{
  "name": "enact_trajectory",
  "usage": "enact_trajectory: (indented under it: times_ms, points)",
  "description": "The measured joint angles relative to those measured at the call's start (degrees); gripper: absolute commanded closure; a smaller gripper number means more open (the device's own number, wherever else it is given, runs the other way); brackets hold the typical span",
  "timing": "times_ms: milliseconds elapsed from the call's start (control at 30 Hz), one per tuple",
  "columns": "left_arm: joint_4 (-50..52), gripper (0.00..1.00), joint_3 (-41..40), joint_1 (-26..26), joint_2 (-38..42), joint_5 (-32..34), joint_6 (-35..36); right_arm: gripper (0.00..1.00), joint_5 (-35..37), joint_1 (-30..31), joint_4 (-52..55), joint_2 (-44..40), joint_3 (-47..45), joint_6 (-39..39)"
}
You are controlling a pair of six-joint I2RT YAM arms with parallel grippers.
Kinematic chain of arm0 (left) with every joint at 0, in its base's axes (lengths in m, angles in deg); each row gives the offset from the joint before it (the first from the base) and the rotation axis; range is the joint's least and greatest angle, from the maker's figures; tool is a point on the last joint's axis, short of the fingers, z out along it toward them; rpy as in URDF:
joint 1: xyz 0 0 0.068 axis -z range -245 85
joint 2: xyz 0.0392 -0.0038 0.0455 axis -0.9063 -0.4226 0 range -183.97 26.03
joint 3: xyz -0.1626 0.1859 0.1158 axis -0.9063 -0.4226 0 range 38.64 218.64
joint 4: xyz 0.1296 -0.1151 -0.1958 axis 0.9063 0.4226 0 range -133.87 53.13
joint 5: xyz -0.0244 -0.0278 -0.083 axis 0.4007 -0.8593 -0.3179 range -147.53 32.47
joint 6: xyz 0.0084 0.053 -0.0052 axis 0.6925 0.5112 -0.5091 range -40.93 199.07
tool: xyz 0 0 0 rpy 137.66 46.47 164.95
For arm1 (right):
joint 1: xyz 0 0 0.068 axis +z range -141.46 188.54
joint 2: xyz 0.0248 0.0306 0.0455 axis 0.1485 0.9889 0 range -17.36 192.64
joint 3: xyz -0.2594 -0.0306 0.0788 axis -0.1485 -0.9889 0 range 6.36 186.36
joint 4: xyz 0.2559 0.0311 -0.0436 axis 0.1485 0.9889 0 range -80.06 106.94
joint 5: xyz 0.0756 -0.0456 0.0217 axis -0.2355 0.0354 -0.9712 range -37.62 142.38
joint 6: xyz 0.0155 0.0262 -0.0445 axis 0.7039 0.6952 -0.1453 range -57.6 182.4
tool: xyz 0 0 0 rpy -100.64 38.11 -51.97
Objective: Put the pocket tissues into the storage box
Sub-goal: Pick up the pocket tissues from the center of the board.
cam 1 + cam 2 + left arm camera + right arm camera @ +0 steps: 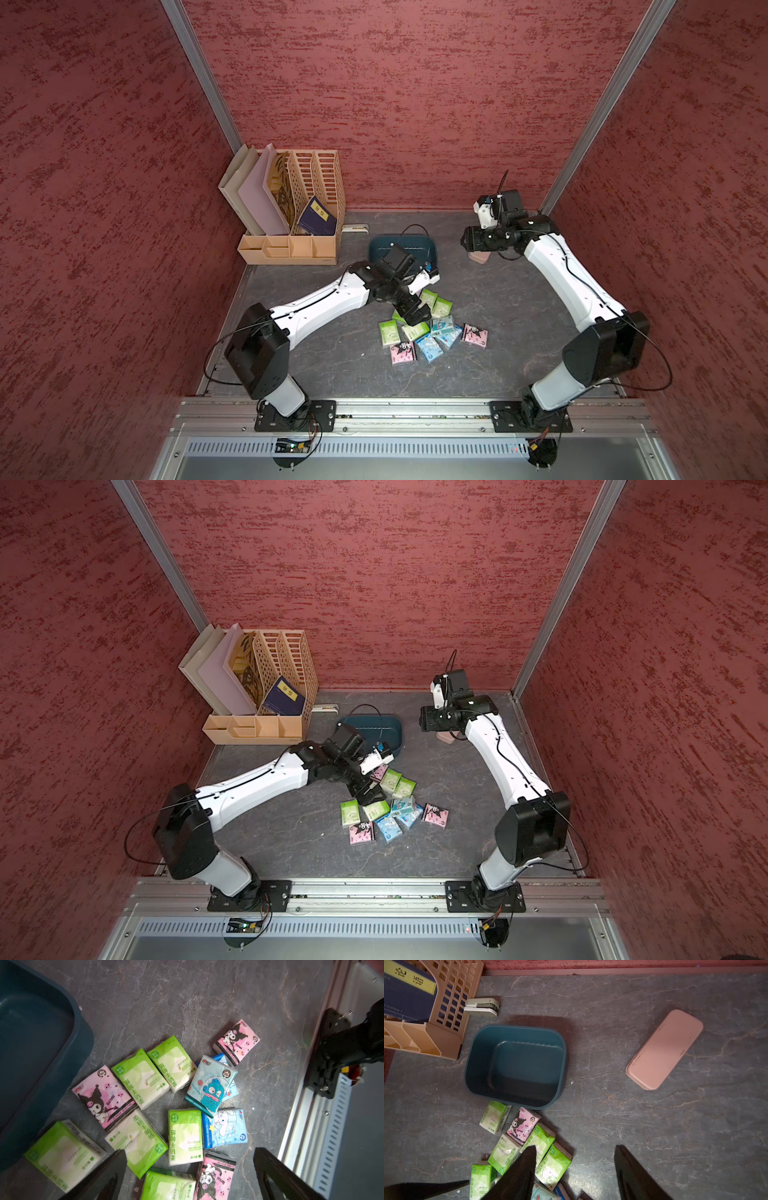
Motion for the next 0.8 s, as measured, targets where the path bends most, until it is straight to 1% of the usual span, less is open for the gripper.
enact_trajectory:
  times_ms: [100, 233, 333, 400, 567, 700, 800]
  points:
    - [-1.8, 0.0, -0.6, 3.3, -0.8, 5.6, 0.8, 0.35, -0.3, -0.8, 0.0, 0.0, 0.0, 0.8]
    - [-9.0, 0.01, -5.4, 8.2, -0.1, 12.4, 0.8, 0.36, -0.8, -1.2, -0.1, 0.0, -0.2, 1.0]
    - [-13.2, 0.01, -8.7, 11.1, -0.1, 15.7, 0.4, 0.36, -1.0, -1.2, -0.1, 0.0, -0.7, 1.0]
    - [-15.5, 0.02, -9.2, 11.9, -0.7, 17.0, 0.1, 0.37, -1.1, -1.3, -0.1, 0.0, -0.9, 0.9]
    - [-20.9, 0.09, -8.6, 11.5, -4.8, 17.3, -0.9, 0.37, -1.9, -1.4, -0.1, 0.0, -0.9, 0.7]
    - [-21.6, 0.1, -7.9, 11.1, -7.8, 15.9, -1.0, 0.38, -2.3, -1.4, -0.1, 0.0, -1.0, 0.4]
    - [-21.7, 0.1, -7.5, 11.1, -8.3, 14.3, -1.0, 0.38, -2.4, -1.5, -0.1, 0.0, -1.2, 0.2]
